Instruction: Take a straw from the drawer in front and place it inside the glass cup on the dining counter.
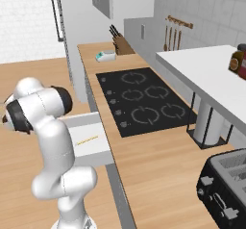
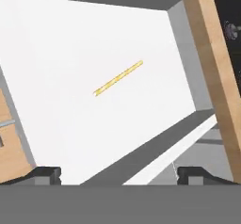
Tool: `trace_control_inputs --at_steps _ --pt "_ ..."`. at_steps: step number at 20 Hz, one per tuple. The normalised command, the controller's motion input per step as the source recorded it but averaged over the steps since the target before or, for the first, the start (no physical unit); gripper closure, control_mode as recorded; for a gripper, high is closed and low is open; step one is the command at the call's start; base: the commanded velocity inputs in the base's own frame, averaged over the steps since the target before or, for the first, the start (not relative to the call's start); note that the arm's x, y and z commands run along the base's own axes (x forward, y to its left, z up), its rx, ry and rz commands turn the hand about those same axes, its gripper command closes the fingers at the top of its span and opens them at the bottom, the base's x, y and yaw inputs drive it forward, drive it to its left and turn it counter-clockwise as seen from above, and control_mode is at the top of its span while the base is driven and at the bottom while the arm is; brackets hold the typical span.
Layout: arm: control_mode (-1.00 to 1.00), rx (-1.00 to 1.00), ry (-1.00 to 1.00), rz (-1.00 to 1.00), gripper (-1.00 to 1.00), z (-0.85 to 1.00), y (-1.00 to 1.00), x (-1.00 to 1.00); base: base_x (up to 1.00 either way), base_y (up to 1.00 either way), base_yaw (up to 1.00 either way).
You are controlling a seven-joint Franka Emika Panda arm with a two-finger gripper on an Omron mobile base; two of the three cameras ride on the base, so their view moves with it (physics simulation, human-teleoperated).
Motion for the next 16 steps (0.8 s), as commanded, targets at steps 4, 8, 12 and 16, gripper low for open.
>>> trace_control_inputs --at_steps 4,8,12,16 --pt "-1.00 0.25 0.16 0.09 -1.00 -0.29 -0.52 0.71 0.00 0.00 0.00" --pt "-1.00 0.19 0.16 0.09 -1.00 -0.55 -0.11 0.74 0.00 0.00 0.00" --pt "-1.00 0.13 0.19 0.06 -1.00 -0.87 0.00 0.75 0.00 0.00 0.00" --pt "-1.00 0.17 0.14 0.06 -1.00 -0.62 0.05 0.47 0.00 0.00 0.00"
